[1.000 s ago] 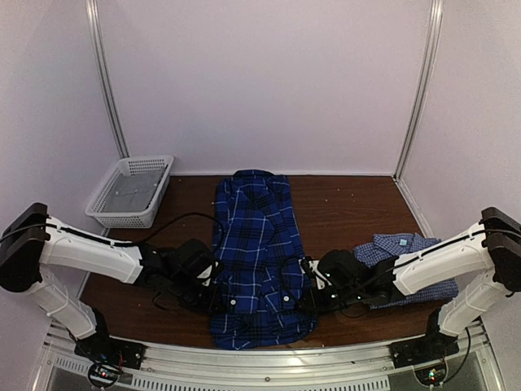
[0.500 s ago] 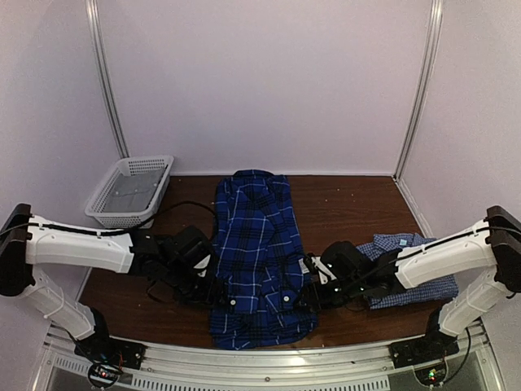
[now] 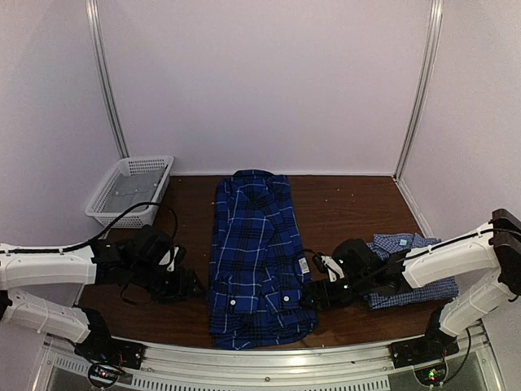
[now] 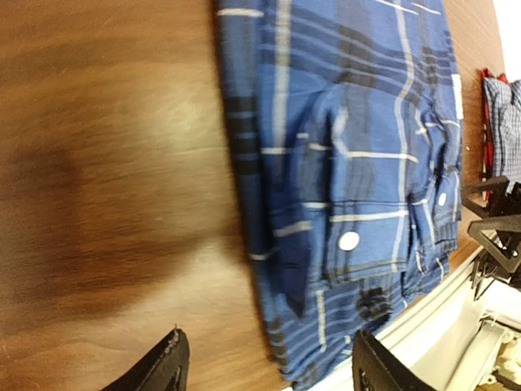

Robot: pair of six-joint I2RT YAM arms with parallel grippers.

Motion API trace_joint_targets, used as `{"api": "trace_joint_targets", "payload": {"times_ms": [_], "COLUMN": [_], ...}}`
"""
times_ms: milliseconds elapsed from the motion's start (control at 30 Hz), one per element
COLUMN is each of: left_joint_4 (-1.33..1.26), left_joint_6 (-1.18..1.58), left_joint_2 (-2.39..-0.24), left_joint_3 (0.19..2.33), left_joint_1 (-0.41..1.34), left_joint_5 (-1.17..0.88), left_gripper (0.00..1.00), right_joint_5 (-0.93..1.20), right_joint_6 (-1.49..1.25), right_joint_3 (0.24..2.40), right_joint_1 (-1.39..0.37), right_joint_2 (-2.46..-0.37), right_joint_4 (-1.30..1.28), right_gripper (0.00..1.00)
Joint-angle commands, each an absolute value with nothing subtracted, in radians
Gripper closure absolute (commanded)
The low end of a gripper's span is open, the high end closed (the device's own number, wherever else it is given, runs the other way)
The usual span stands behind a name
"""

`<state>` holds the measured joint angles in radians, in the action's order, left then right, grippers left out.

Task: Fold and stack the long sleeve shirts
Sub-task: Pick up the rectangle-folded shirt from the center of the board.

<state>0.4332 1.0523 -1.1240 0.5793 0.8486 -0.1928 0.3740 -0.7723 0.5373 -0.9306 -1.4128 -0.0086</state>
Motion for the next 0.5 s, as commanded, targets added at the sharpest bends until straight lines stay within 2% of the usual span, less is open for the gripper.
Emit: {"api": "trace_joint_targets", "payload": {"times_ms": [0,167,467], "left_joint_4": [0.219,0.112,0.014], "left_joint_6": [1.074,1.047,1.045], "left_joint_2": [-1.08,-1.153,-1.303], "left_joint_3": [0.442,0.404,0.387], "left_joint_1": [0.774,0.753,0.736], "left_joint_5": [-0.318,-0.39,-0.432], "left_gripper": [0.32,0.34,0.48], "right_joint_5": [0.396,0.397,0.365], "right_joint_6": [-0.815,-0.881,-0.962], "right_joint_3": [0.501,0.463,0.403], "right_joint_1": [-0.926,-0.927,-0.927], "right_joint_2": [-1.429,-1.441,-1.429], "right_joint_4": [0.065,0.136,0.174], "right_gripper": [0.25,0.27,0.33]}}
